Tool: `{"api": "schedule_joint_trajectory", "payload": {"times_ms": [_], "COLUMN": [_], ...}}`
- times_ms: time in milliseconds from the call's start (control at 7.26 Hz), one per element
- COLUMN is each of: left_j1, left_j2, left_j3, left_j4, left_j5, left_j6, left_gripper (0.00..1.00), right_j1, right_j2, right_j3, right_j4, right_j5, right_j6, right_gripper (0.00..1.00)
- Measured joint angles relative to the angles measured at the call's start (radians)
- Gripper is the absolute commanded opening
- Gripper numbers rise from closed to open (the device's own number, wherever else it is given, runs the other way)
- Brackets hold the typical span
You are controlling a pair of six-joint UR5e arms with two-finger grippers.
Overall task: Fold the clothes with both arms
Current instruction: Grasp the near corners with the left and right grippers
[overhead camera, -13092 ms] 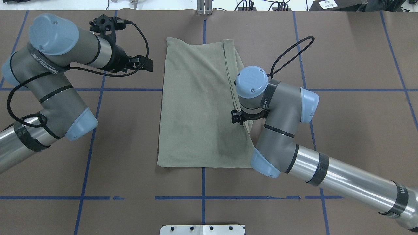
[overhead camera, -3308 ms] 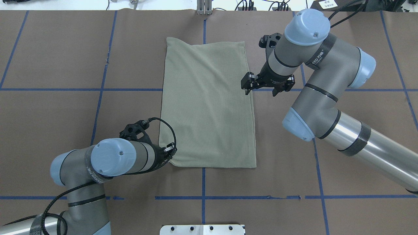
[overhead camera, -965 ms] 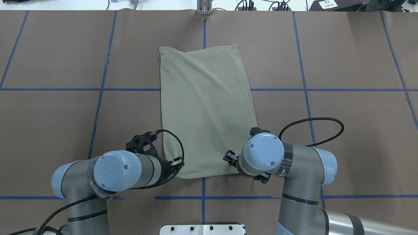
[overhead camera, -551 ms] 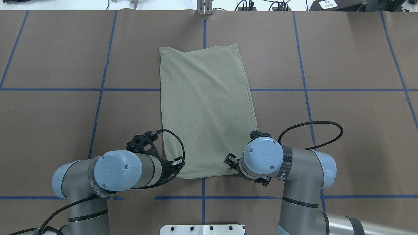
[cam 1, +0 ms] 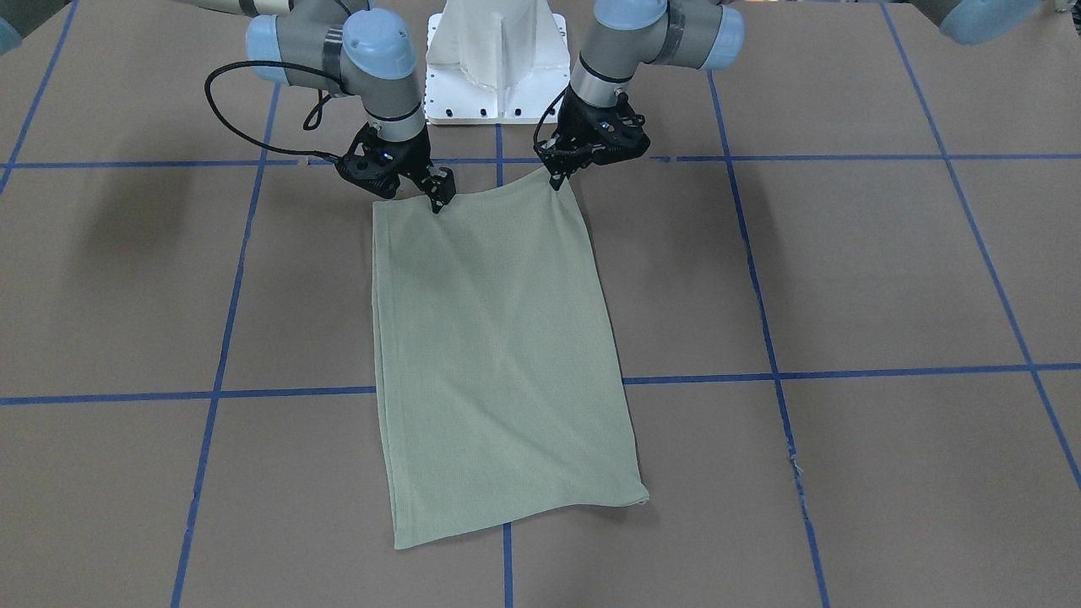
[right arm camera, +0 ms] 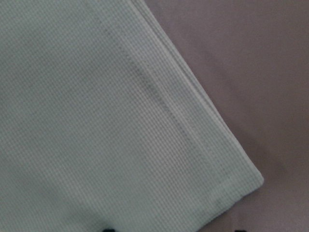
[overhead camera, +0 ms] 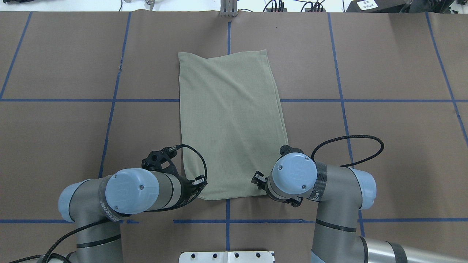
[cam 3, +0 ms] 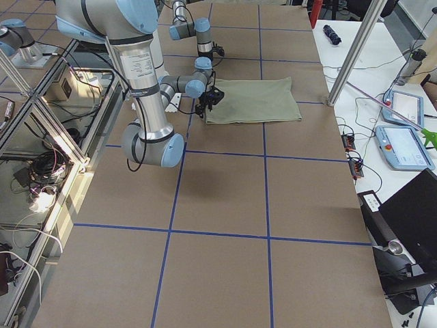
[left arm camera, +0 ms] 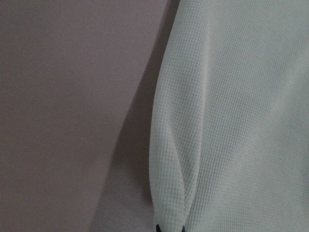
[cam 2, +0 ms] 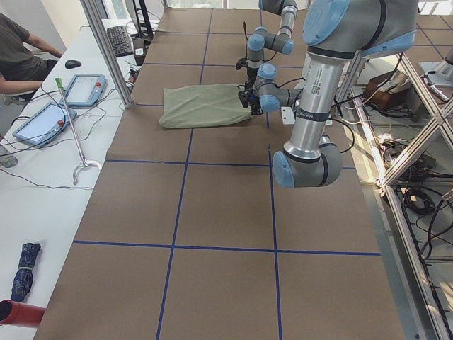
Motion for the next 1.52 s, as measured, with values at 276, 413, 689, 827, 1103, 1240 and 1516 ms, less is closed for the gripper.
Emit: {"api": "schedule_joint_trajectory", "payload": {"times_ms": [276,413,689,827,1103,1240,1516], "left_j1": [0.0,0.0,0.0,0.0,0.0,0.0,0.0], "left_j2": [0.0,0.0,-0.001,0.0,0.0,0.0,-0.001], "left_j3": [0.0,0.0,0.001,0.0,0.001,0.001,0.0], "left_j4": [0.0,0.0,0.0,0.0,0.0,-0.001,-0.001], "left_j5": [0.0,0.0,0.0,0.0,0.0,0.0,0.0], "left_j6": [0.0,0.0,0.0,0.0,0.0,0.0,0.0], "left_gripper": [0.0,0.0,0.0,0.0,0.0,0.0,0.0], "right_j1": [0.002,0.003,0.004,0.009,0.021,0.027,0.037], "right_j2": [0.0,-0.001,0.0,0.002,0.004,0.009,0.017], "right_j3": [-0.001,-0.001,-0.002,-0.004,-0.004,-0.003,0.017], "right_j4": [0.001,0.0,0.003,0.003,0.002,0.004,0.005], "right_j5": [-0.001,0.0,0.0,0.0,0.002,0.003,0.003], "right_j6": [-0.004,-0.008,-0.011,-0.014,-0.015,-0.015,-0.009], "right_gripper": [0.53,0.38,0.0,0.0,0.0,0.0,0.0]}}
